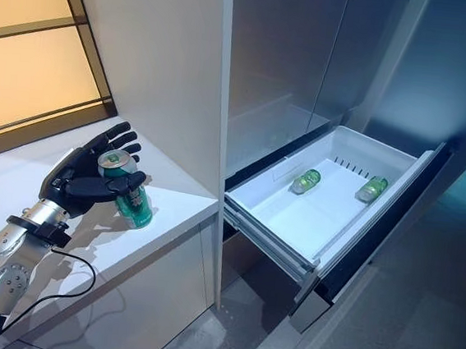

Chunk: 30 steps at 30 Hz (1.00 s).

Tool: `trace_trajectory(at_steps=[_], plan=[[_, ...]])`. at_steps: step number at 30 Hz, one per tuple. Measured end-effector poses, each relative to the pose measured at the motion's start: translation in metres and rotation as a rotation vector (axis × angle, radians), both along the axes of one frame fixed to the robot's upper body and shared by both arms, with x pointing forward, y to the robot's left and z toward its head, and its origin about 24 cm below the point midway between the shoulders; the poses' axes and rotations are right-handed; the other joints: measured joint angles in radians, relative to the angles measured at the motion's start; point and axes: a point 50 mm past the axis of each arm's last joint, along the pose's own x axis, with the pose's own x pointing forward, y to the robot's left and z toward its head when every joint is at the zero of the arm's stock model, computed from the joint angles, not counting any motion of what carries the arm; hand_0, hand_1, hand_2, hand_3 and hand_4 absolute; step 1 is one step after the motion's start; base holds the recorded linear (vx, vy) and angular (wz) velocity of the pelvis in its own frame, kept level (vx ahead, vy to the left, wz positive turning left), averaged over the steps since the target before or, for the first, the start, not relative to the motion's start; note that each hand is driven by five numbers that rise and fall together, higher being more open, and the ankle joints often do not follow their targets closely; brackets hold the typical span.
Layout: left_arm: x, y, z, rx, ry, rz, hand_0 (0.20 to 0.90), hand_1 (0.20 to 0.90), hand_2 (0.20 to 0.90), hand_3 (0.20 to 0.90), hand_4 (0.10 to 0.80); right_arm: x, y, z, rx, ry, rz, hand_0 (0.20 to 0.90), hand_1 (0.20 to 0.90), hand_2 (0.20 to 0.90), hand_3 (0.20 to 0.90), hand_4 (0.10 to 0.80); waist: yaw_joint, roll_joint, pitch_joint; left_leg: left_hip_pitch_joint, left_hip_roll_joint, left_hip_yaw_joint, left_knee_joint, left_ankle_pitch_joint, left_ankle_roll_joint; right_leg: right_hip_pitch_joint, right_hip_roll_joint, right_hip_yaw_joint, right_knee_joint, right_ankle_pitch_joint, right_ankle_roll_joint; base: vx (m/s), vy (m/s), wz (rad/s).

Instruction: Put drinks into fridge and close the fridge

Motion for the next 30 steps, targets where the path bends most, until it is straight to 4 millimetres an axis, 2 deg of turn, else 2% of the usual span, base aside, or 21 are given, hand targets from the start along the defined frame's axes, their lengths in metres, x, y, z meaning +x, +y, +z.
trace_trajectory(at_steps=[30], plan=[[0.0011, 0.0043, -0.0085, 0.013, 0.053, 0.009, 0.900, 0.900, 0.900, 0.900, 0.800, 0.0004, -0.0002, 0.0002, 0.002, -0.004, -0.007, 0.900, 0.900, 0.900, 0.900, 0.800, -0.024, 0.005, -0.007, 0.011, 0.000, 0.014, -0.001, -0.001, 0.002, -0.002, 0.001, 0.020, 0.000, 0.004, 0.001, 0.001, 0.000, -0.01]])
